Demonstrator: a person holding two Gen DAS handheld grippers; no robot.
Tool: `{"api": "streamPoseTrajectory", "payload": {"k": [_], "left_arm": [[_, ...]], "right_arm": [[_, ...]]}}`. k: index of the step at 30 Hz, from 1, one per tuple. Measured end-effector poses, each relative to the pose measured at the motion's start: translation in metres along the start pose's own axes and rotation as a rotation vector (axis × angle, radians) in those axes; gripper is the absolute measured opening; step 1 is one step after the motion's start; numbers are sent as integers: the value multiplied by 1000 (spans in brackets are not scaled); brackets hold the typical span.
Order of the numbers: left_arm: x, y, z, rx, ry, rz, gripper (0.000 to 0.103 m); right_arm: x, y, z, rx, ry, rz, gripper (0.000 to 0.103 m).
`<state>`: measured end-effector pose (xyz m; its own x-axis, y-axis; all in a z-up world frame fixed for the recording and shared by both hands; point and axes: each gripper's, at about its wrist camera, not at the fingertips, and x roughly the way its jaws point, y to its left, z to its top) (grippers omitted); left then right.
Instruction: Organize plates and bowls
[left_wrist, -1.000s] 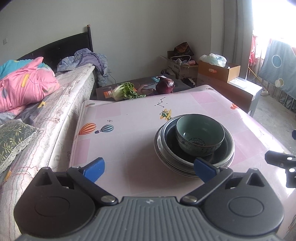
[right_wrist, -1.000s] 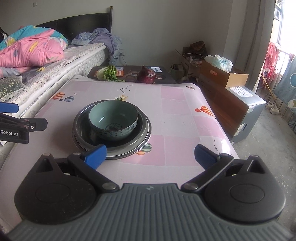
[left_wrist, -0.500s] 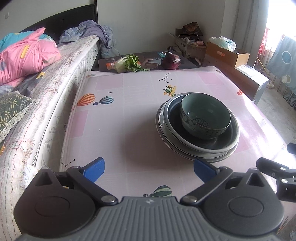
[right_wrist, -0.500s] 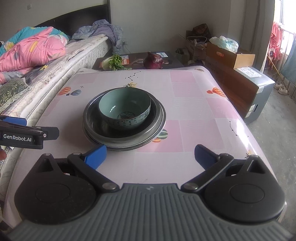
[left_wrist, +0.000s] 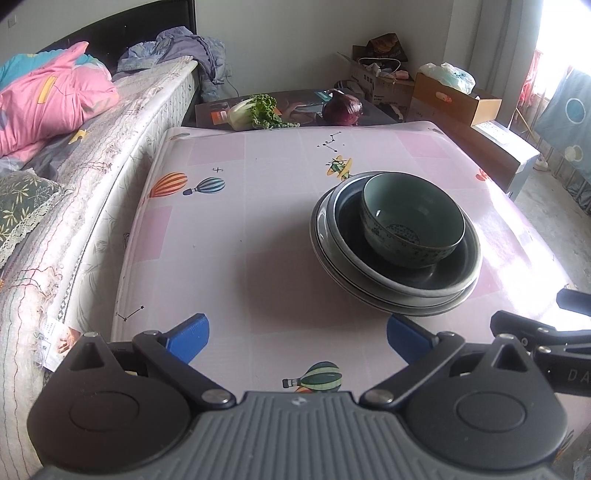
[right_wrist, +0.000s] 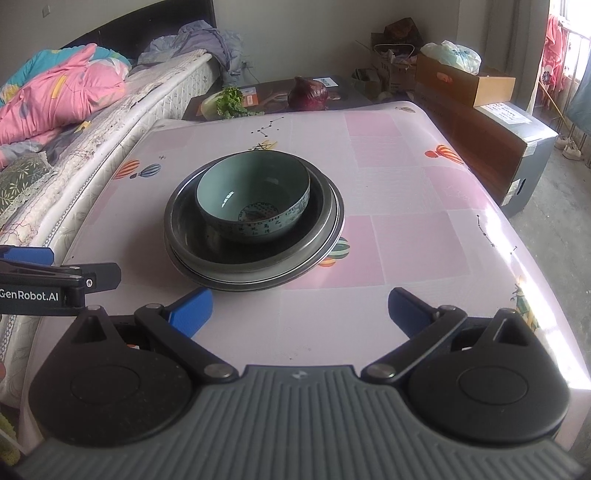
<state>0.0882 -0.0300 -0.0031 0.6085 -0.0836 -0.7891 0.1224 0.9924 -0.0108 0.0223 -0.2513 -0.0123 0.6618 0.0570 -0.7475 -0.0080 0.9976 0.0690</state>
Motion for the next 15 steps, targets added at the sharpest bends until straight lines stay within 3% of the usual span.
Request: {"api": "streamPoseTrajectory", "payload": {"k": [15], "left_arm": [[3, 1, 1, 0, 5, -2, 103]], "right_arm": [[4, 0, 1, 3, 2, 5, 102]]}}
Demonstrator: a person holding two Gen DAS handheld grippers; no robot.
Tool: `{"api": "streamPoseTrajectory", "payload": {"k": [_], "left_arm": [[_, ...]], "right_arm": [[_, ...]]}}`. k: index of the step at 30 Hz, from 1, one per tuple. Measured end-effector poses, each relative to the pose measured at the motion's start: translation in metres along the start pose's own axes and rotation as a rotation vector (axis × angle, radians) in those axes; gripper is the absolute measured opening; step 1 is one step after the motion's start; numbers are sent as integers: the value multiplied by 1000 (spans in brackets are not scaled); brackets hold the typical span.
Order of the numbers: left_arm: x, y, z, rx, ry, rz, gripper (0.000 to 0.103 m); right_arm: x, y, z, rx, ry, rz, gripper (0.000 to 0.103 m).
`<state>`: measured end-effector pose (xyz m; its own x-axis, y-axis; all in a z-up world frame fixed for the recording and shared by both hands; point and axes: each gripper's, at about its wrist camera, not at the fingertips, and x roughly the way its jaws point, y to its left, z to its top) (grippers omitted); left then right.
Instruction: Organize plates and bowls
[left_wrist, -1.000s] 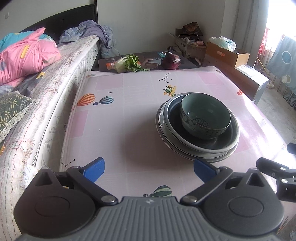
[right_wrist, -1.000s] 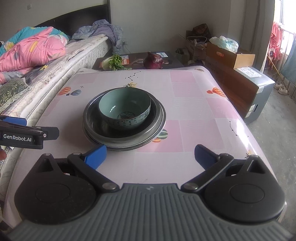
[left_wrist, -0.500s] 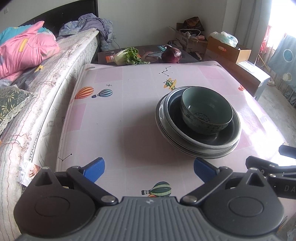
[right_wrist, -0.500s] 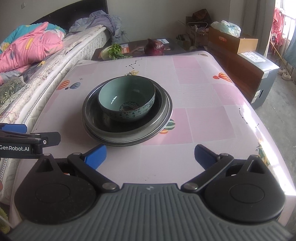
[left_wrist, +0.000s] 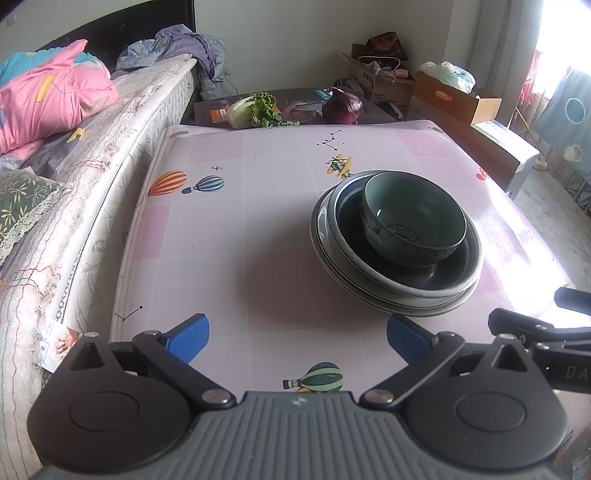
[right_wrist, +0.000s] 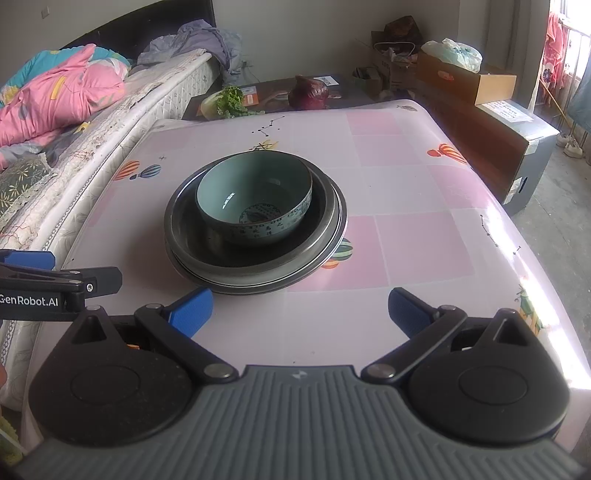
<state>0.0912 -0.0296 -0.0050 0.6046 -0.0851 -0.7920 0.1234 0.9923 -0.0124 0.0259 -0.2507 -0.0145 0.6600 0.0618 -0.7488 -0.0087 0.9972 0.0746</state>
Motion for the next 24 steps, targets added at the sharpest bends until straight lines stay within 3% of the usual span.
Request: {"api": "streamPoseTrajectory", "payload": {"k": [24], "left_arm": [[1, 0, 0, 0, 3, -2, 103]], "right_arm": [[2, 0, 1, 1, 1, 2, 102]]}}
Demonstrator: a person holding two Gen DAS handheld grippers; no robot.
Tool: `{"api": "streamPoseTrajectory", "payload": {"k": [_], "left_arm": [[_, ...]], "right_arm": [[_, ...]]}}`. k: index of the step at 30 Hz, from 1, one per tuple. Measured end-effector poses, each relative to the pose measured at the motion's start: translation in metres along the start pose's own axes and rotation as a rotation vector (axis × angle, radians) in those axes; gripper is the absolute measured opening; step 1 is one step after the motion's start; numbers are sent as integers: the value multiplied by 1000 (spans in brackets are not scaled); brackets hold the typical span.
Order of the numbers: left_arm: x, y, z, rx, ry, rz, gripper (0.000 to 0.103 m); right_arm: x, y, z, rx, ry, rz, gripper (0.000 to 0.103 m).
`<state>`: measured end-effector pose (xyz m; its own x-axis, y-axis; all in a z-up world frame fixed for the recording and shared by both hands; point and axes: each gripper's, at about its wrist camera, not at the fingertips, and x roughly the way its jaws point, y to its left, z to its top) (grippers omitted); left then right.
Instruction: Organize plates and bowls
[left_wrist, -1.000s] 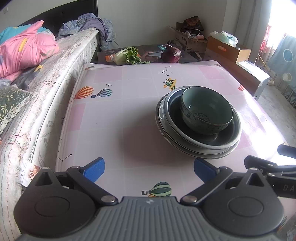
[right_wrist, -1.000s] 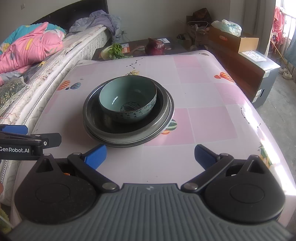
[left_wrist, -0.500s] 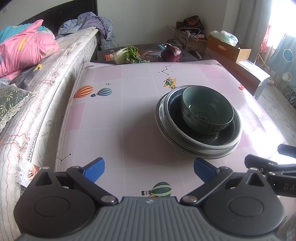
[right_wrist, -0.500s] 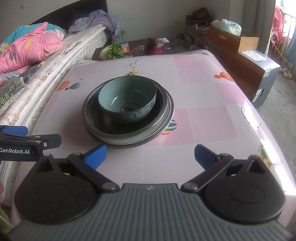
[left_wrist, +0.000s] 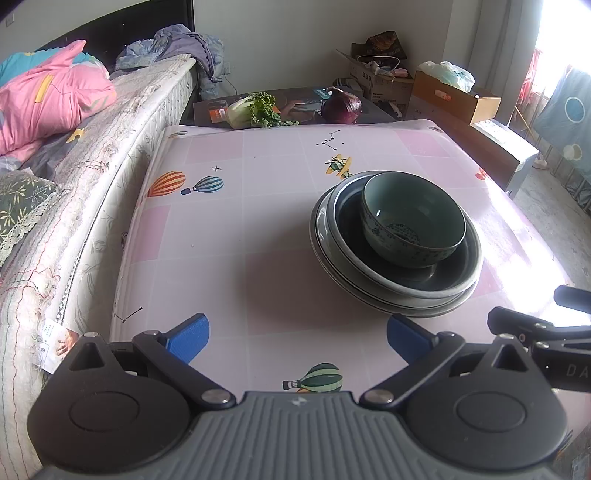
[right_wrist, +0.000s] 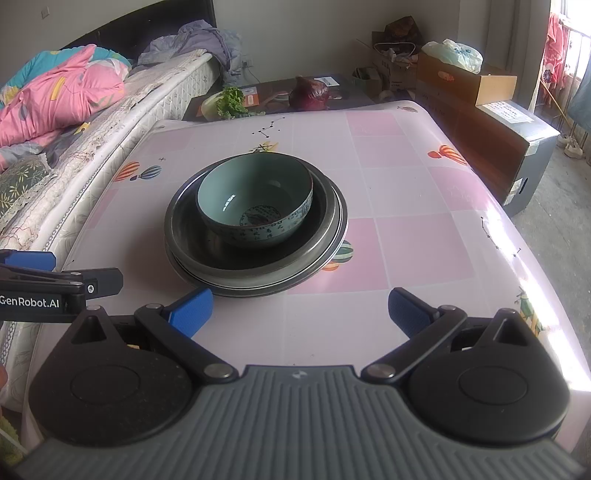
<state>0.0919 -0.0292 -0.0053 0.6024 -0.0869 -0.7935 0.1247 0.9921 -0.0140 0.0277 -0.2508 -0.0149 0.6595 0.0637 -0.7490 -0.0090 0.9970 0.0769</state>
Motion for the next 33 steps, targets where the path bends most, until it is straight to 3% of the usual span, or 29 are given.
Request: {"api": "streamPoseTrajectory", "payload": {"k": [33], "left_arm": [[0, 0, 1, 3, 5, -1, 103]], "right_arm": [[2, 3, 2, -1, 2, -2, 102]]}}
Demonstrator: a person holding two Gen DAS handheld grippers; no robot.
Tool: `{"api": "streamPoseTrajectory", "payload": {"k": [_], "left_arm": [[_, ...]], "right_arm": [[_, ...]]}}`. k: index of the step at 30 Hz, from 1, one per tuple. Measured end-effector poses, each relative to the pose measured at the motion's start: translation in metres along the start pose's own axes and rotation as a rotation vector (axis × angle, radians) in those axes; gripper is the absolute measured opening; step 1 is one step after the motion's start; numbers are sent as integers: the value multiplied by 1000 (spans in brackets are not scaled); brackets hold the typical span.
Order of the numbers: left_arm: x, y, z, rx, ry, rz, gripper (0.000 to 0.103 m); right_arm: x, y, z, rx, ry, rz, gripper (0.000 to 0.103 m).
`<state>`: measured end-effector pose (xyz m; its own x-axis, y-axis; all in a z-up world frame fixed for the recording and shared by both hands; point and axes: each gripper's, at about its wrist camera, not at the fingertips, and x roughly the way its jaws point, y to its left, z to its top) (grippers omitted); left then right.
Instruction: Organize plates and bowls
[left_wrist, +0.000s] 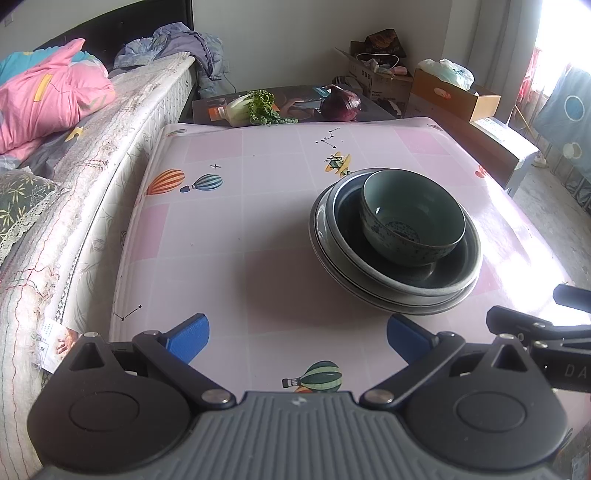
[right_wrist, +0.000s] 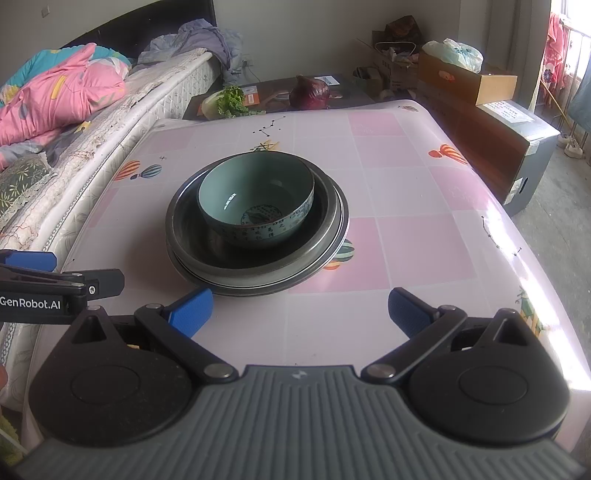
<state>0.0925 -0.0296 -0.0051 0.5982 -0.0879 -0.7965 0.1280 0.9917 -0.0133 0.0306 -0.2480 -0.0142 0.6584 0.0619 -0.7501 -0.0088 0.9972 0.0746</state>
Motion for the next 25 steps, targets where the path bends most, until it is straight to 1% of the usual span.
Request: {"api": "streamPoseTrajectory", "payload": {"k": [25], "left_arm": [[1, 2, -3, -4, 3, -2, 103]], "right_arm": [[0, 1, -1, 1, 0, 0, 102]]}}
